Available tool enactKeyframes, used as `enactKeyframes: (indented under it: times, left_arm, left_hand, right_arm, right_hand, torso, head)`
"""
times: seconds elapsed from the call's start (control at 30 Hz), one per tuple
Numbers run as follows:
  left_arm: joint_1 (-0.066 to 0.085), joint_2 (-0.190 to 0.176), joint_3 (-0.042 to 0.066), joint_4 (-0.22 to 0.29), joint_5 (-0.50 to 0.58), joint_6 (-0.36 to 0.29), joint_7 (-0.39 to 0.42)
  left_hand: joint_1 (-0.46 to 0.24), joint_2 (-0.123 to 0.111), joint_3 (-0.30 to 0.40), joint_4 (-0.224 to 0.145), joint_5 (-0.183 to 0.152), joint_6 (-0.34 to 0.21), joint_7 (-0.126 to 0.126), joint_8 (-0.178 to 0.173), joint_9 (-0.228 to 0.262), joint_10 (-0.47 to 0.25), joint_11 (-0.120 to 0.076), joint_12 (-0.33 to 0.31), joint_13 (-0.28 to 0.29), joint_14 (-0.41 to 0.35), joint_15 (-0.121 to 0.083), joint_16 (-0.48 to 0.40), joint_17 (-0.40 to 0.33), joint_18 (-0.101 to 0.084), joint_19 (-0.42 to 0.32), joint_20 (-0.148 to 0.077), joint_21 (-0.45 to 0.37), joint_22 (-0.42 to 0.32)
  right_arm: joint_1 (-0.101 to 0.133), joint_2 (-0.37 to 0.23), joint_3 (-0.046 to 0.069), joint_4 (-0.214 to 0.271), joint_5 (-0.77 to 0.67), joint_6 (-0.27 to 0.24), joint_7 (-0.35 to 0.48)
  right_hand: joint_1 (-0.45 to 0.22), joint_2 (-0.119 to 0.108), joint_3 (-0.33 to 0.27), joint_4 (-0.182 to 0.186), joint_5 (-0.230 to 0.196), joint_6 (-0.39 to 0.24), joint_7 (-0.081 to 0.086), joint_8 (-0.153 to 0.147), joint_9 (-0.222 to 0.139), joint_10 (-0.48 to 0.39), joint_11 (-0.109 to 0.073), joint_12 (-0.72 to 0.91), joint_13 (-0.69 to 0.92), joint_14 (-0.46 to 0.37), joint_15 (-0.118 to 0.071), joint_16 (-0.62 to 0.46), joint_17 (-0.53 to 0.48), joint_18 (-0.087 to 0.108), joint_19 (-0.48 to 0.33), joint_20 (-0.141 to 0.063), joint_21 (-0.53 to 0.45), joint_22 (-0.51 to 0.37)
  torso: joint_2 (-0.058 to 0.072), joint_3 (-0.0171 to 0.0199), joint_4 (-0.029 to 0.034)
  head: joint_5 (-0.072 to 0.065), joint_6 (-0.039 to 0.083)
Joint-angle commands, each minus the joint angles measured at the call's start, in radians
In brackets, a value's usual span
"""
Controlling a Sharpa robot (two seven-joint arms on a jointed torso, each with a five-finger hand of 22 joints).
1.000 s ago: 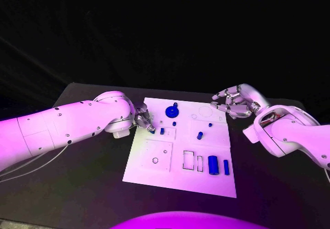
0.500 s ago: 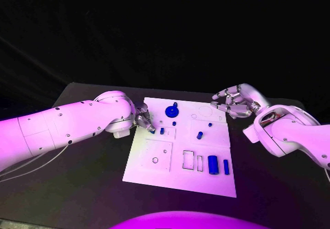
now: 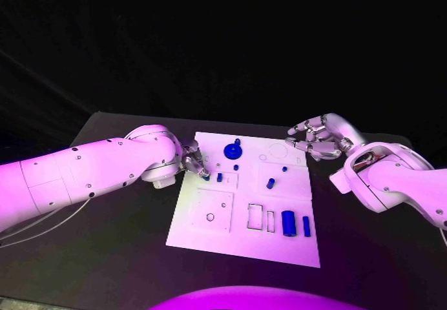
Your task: Assemble the parts on the task board
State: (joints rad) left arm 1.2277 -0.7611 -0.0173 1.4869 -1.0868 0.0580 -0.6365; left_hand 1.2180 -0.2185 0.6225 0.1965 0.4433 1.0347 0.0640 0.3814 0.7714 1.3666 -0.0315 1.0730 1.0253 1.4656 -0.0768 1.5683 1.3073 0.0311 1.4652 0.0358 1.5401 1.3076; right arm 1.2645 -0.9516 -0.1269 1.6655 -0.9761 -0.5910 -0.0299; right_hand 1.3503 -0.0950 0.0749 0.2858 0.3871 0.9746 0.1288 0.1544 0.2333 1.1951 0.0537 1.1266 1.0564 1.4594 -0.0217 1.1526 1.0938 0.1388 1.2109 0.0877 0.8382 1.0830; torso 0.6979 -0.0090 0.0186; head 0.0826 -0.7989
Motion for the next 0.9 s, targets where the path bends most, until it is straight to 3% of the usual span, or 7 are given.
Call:
enactKeyframes:
  times: [0.03,0.33,0.9]
  left_arm:
    - [-0.001,-0.005,0.000,0.013,0.012,-0.090,0.038]
    - [-0.008,-0.021,0.000,0.041,-0.006,-0.134,0.068]
    - [-0.022,-0.017,0.000,0.037,-0.096,-0.057,0.037]
  left_hand:
    - [0.004,0.006,0.153,-0.159,0.004,0.016,-0.018,0.005,0.002,0.009,0.001,0.008,0.003,0.105,-0.006,0.002,0.263,-0.020,0.074,-0.009,0.005,0.223]
    - [0.004,0.005,0.154,-0.162,0.005,0.018,-0.019,0.006,0.002,0.012,-0.001,0.010,0.005,0.105,-0.008,0.002,0.263,-0.021,0.079,-0.010,0.009,0.229]
    - [0.003,0.003,0.154,-0.163,0.005,0.019,-0.020,0.007,0.001,0.015,-0.002,0.011,0.004,0.105,-0.009,0.002,0.263,-0.026,0.091,-0.011,0.018,0.244]
  right_arm:
    - [-0.001,-0.001,0.000,0.000,-0.009,0.006,0.008]
    - [-0.001,-0.003,0.000,-0.001,-0.005,0.006,0.007]
    - [-0.001,-0.003,0.000,-0.001,-0.002,0.008,0.006]
  right_hand:
    - [-0.011,0.000,-0.003,0.003,0.006,0.003,0.007,0.003,0.000,-0.004,-0.001,0.000,-0.002,0.000,0.002,-0.006,0.000,0.008,0.003,0.002,-0.004,-0.002]
    - [-0.015,0.001,-0.004,0.004,0.010,0.003,0.007,0.004,0.000,-0.003,-0.001,0.001,-0.001,0.001,0.002,-0.006,0.000,0.008,0.004,0.002,-0.004,-0.001]
    - [-0.015,0.001,-0.004,0.004,0.010,0.003,0.007,0.004,0.000,-0.003,-0.001,0.001,-0.001,0.001,0.002,-0.006,0.000,0.008,0.004,0.002,-0.004,-0.001]
  torso:
    - [0.001,0.0002,-0.0005]
    - [0.000,0.0002,0.0005]
    - [0.001,0.0003,-0.0007]
  head:
    - [-0.003,0.001]
    - [-0.003,-0.002]
    - [-0.001,-0.005]
